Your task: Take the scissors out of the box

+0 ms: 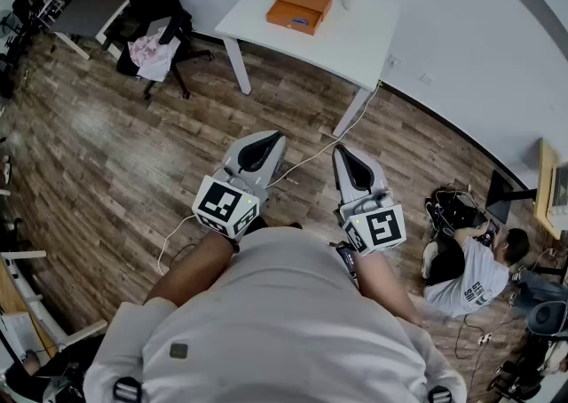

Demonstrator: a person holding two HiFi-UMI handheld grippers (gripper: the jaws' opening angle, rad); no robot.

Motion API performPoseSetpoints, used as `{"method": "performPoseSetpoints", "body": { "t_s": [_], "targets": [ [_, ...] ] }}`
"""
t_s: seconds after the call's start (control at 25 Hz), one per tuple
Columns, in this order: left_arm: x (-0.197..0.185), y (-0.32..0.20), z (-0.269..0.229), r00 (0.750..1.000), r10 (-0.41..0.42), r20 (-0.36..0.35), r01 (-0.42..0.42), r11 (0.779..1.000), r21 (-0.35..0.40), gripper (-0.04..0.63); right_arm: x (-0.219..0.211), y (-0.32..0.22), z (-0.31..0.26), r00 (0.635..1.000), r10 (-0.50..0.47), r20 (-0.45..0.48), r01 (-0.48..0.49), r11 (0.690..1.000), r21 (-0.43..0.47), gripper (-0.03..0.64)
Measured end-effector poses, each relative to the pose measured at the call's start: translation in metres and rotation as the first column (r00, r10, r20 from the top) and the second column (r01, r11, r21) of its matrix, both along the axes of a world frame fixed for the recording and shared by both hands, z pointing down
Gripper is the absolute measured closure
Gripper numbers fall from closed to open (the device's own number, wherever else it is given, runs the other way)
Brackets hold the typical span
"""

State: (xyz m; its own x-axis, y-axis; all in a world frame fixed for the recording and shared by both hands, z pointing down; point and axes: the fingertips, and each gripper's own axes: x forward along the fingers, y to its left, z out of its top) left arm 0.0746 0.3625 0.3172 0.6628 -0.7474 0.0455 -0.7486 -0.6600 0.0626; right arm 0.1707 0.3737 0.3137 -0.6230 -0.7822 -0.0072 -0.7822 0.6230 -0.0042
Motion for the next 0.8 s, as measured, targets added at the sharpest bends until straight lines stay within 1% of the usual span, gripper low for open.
{"method": "performPoseSetpoints", "body": {
  "t_s": [0.16,0.48,0.8],
  "targets": [
    [-0.001,0.000,-0.001,1.000,0.006,-0.001,-0.006,1.000,0.000,0.591,0.000,-0.001,-0.002,1.000,0.006,0.000,-0.006,1.000,0.000,0.607],
    [-0.014,-0.008,0.001,1.000,0.008,-0.010,-0.008,1.000,-0.004,0.591,-0.014,-0.006,-0.003,1.000,-0.001,0.005,0.001,1.000,0.006,0.607],
    [-0.041,-0.025,0.004,1.000,0.012,-0.025,-0.012,1.000,-0.009,0.591,-0.043,-0.023,0.000,1.000,-0.007,-0.006,0.007,1.000,-0.010,0.607]
  ]
}}
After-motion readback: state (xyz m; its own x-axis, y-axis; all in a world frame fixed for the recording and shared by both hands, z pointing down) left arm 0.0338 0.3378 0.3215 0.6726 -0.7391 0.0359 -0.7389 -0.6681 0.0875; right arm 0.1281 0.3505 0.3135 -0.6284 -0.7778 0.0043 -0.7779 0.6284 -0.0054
